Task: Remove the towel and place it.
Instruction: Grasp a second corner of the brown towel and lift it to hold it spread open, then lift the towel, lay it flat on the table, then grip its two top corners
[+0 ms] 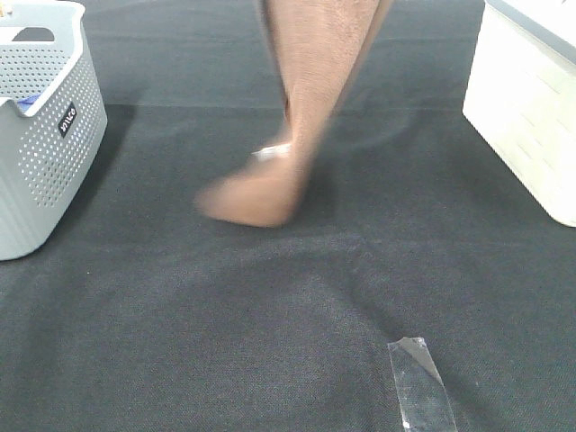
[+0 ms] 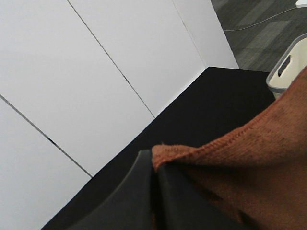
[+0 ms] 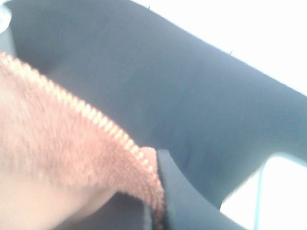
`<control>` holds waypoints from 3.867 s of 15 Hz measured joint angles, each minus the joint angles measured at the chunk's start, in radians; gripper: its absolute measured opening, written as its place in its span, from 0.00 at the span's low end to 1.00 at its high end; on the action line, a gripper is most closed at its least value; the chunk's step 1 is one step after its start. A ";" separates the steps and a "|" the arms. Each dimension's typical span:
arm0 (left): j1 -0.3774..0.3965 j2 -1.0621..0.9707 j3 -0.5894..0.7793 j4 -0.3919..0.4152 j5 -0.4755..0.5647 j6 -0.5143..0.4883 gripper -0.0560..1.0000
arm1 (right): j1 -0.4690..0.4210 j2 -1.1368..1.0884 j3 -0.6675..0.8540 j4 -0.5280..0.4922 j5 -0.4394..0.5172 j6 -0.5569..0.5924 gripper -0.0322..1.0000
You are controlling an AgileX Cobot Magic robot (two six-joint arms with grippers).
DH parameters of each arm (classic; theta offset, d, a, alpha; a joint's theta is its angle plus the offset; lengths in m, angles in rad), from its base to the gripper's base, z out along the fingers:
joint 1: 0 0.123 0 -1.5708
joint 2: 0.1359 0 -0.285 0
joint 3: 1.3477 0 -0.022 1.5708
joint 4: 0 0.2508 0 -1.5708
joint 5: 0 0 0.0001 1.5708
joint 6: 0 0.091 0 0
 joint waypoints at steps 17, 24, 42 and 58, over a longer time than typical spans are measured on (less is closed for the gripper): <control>0.215 0.395 -0.028 -0.061 -1.133 0.070 0.05 | -0.009 0.336 -0.153 -0.132 -0.930 0.138 0.04; 0.289 0.686 -0.421 -0.035 -1.094 -0.185 0.05 | -0.035 0.421 -0.153 -0.108 -1.092 0.153 0.04; 0.234 0.590 -0.635 -0.053 0.287 -0.276 0.05 | -0.058 0.311 -0.197 0.047 -0.160 0.254 0.04; 0.208 -0.194 0.471 -0.283 0.510 -0.422 0.05 | -0.045 -0.253 0.431 0.194 0.237 0.238 0.04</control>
